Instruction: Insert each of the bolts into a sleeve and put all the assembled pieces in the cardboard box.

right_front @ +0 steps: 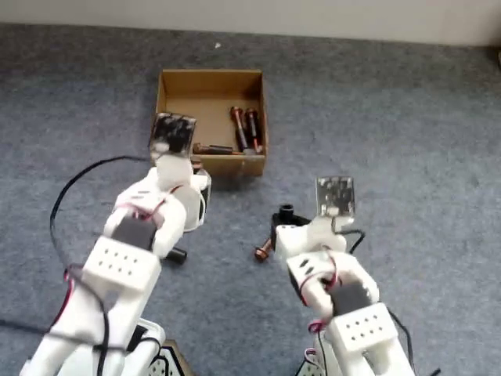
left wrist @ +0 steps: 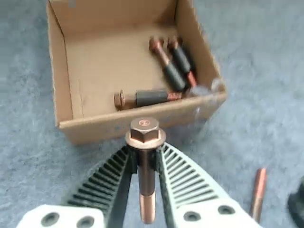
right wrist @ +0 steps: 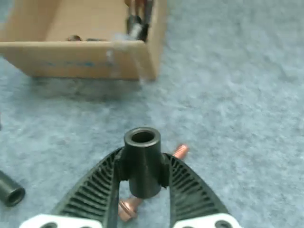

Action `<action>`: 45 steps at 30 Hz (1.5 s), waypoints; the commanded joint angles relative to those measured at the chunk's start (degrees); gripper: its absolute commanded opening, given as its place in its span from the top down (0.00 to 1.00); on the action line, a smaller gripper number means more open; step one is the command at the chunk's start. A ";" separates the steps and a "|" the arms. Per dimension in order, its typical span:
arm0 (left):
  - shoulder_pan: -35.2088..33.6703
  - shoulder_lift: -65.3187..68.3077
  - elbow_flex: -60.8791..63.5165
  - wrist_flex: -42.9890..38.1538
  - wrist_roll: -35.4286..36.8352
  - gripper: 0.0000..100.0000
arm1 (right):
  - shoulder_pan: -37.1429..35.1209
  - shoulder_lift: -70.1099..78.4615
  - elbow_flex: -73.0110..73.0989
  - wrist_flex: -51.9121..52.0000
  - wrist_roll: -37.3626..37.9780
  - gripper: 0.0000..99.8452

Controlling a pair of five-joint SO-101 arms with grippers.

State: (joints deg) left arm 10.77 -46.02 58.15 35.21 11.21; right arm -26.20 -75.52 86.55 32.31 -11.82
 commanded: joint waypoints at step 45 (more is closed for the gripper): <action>15.87 -58.24 22.55 1.49 10.55 0.99 | -14.81 -27.03 17.63 -2.24 14.77 1.00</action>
State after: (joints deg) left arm 25.63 -103.60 83.65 36.26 24.13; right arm -42.46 -101.01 96.13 29.93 2.77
